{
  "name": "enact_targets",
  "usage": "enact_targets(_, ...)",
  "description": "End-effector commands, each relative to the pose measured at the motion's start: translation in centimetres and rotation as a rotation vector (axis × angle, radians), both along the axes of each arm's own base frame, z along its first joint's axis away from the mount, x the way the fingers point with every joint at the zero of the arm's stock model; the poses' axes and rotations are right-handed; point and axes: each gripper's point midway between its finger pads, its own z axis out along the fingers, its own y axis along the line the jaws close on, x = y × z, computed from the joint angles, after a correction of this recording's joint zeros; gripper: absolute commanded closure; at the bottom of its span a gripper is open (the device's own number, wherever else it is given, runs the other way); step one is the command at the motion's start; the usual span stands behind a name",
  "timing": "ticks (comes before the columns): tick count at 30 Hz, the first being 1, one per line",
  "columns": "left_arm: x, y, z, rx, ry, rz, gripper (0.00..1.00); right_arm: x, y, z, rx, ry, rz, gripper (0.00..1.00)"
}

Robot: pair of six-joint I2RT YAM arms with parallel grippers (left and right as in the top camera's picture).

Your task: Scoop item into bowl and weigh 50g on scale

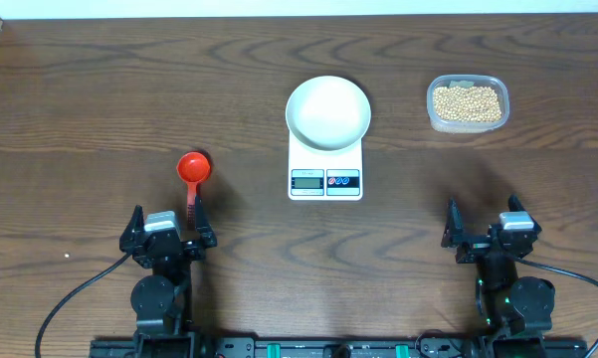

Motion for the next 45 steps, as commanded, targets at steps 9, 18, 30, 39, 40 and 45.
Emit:
enact_targets(9,-0.1,0.1,-1.6,-0.002,0.051,0.007,0.02,0.0,-0.1,0.0,-0.011,-0.002,-0.001,0.01)
enact_targets(18,-0.3,-1.8,2.4,-0.061,0.000,-0.100,0.02,0.0,-0.1,0.0,-0.011,-0.002,-0.001,0.01)
enact_targets(30,1.5,-2.9,8.2,-0.066,0.212,-0.159,0.02,0.0,-0.1,0.0,-0.011,-0.002,-0.001,0.01)
enact_targets(39,5.6,-4.1,8.9,-0.135,0.605,-0.218,0.02,0.0,-0.1,0.0,-0.011,-0.002,-0.001,0.01)
enact_targets(40,6.2,-4.2,8.8,-0.140,0.648,-0.224,0.02,0.0,-0.1,0.0,-0.011,-0.002,-0.001,0.01)
enact_targets(45,9.3,-4.3,7.8,-0.137,0.788,-0.232,0.02,0.0,-0.1,0.0,-0.011,-0.002,-0.001,0.01)
